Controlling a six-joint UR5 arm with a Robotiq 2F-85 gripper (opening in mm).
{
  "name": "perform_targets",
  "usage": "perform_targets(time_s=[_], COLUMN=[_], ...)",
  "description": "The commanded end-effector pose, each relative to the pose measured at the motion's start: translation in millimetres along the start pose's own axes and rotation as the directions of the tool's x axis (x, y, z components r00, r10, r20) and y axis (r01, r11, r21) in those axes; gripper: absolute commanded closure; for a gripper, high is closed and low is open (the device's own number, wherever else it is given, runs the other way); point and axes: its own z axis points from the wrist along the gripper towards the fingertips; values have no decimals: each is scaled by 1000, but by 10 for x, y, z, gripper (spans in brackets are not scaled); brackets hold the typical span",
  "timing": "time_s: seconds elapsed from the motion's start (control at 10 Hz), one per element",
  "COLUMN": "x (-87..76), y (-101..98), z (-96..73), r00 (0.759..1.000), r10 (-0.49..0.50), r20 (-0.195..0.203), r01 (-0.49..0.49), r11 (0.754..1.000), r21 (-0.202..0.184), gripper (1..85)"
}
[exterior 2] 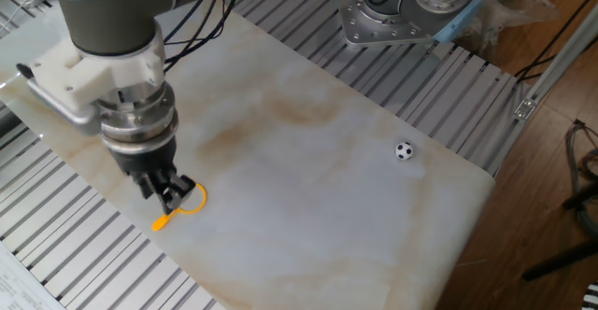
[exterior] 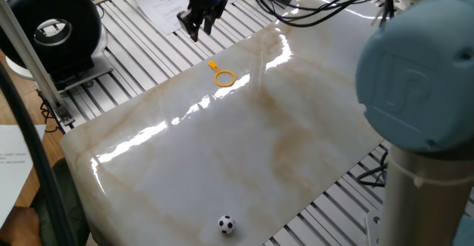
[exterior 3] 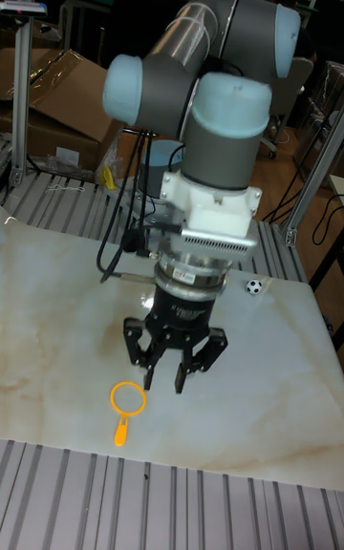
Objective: Attach the bubble ring to the ball
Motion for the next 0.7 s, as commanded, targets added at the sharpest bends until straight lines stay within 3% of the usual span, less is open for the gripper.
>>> perform_targets(time_s=[0.0,0.3,0.5,0.6], x=[-113,16,2,-8], y=[-160,-335,-299,-280], z=[520,657,791,772], r00=[1000,1000,999,999], r10=[-17,-6,30,31], r20=[25,-3,19,10], r01=[17,6,-31,-31], r11=[1000,999,999,999], r21=[-8,33,12,10], gripper=[423,437,443,443])
